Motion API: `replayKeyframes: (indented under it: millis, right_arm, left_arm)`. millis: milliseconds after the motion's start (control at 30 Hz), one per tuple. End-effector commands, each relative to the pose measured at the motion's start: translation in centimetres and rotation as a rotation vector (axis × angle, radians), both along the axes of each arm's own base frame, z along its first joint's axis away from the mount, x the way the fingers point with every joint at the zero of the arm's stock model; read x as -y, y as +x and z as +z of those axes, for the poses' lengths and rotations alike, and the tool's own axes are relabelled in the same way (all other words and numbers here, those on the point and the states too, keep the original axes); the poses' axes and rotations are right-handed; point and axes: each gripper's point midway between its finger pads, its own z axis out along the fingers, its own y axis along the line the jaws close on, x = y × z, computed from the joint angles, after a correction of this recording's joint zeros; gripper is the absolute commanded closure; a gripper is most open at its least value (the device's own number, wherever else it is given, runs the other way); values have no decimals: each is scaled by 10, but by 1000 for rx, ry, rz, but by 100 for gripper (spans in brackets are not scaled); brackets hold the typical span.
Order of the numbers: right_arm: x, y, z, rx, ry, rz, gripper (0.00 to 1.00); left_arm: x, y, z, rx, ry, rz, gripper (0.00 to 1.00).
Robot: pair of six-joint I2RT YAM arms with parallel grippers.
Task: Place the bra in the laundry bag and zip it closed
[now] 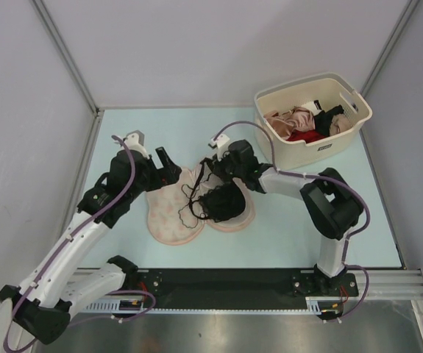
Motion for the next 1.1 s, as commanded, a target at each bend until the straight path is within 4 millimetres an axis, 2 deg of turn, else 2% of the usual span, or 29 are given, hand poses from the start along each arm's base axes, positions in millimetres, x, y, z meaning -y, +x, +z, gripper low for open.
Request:
replayKeyframes:
  millis: [0, 100, 133, 200, 233, 333, 367, 433, 500, 567, 667, 733, 900, 933, 967, 1067]
  right_arm:
    - [1, -11, 66, -139, 314, 142, 100]
    - [9, -21, 83, -267, 454, 206, 100]
    - [7, -31, 87, -318, 486, 260, 100]
    - [4, -38, 90, -431, 537, 293, 100]
    - [2, -50, 90, -503, 557, 355, 100]
    - [-7, -66, 84, -675, 611, 415, 100]
    - [-11, -68, 86, -682, 627, 441, 100]
    - [-17, -72, 76, -760, 634, 436, 98]
    - [-20, -67, 67, -779, 659, 433, 96]
    - [-19, -55, 57, -796, 666, 364, 94]
    - [-15, -34, 36, -789, 640, 267, 91]
    - [-13, -17, 16, -776, 604, 179, 87]
    - [0, 11, -17, -706, 477, 21, 86]
    - [7, 18, -28, -683, 433, -51, 87]
    - [5, 20, -30, -659, 410, -65, 89]
    - [15, 30, -50, -562, 265, -171, 98]
  left_arm:
    - [18, 11, 4, 16, -31, -110, 3]
    - [25, 20, -1, 2, -51, -140, 3]
    - [29, 21, -2, -5, -65, -163, 3]
    - [33, 28, -6, -20, -78, -184, 3]
    - [37, 29, -9, -30, -87, -205, 3]
    - [43, 33, -17, -41, -89, -250, 3]
    - [45, 36, -17, -30, -91, -264, 3]
    - [48, 38, -24, -40, -90, -298, 3]
    - [54, 40, -23, -31, -111, -343, 1]
    - [62, 43, -33, -63, -128, -392, 1]
    - [59, 54, -47, -112, -134, -370, 2]
    - [60, 58, -53, -126, -143, -361, 4]
    - [67, 65, -70, -180, -161, -368, 13]
    - [68, 65, -74, -187, -170, -366, 14]
    - [69, 65, -77, -194, -172, -365, 15]
    - [70, 63, -83, -203, -182, -364, 19]
